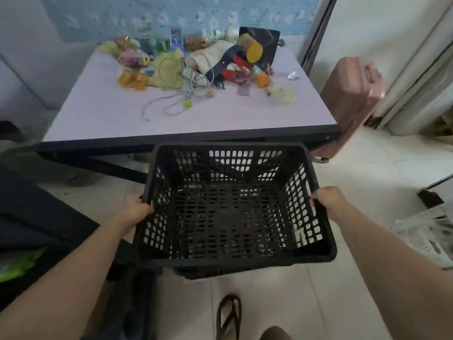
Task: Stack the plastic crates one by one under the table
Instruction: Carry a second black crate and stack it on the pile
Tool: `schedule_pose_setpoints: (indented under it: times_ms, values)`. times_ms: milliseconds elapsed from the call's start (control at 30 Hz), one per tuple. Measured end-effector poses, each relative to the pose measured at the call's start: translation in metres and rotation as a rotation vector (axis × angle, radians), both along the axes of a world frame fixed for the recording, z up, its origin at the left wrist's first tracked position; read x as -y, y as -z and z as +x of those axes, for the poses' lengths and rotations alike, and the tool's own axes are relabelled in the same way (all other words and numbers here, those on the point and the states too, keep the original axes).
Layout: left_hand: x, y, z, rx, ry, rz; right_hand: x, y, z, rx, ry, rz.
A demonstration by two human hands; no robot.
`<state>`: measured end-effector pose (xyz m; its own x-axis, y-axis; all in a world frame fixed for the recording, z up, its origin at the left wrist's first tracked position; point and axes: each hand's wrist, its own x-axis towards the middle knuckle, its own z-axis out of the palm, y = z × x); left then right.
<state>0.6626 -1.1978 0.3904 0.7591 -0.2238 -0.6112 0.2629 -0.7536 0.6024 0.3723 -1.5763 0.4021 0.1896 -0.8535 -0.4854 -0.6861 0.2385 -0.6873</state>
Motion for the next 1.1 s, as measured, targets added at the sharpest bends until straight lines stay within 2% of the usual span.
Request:
schedule_pose_setpoints:
  times_ms: [100, 233, 433, 567, 633, 867, 1100]
  values:
    - [0.011, 0.016, 0.001, -0.042, -0.022, 0.005, 0.003, 0.013, 0.01, -0.066, -0.044, 0.062]
    - [0.017, 0.02, 0.008, -0.02, -0.11, 0.055, 0.012, 0.011, 0.028, -0.115, -0.103, -0.032]
    - [0.02, 0.014, 0.008, 0.056, -0.096, 0.134, 0.01, -0.002, 0.034, -0.116, -0.144, -0.01]
    - [0.012, 0.019, 0.0, 0.129, -0.08, 0.178, 0.0, 0.006, 0.018, -0.236, -0.132, 0.259]
    - [0.007, 0.024, -0.005, 0.141, -0.083, 0.176, -0.004, 0.016, 0.013, -0.267, -0.16, 0.33]
    - [-0.002, 0.02, -0.028, 0.159, -0.144, 0.136, 0.001, 0.008, 0.016, -0.167, -0.21, 0.242]
    - [-0.009, 0.014, -0.045, 0.06, -0.193, 0.031, 0.014, -0.006, 0.031, -0.177, -0.227, 0.083]
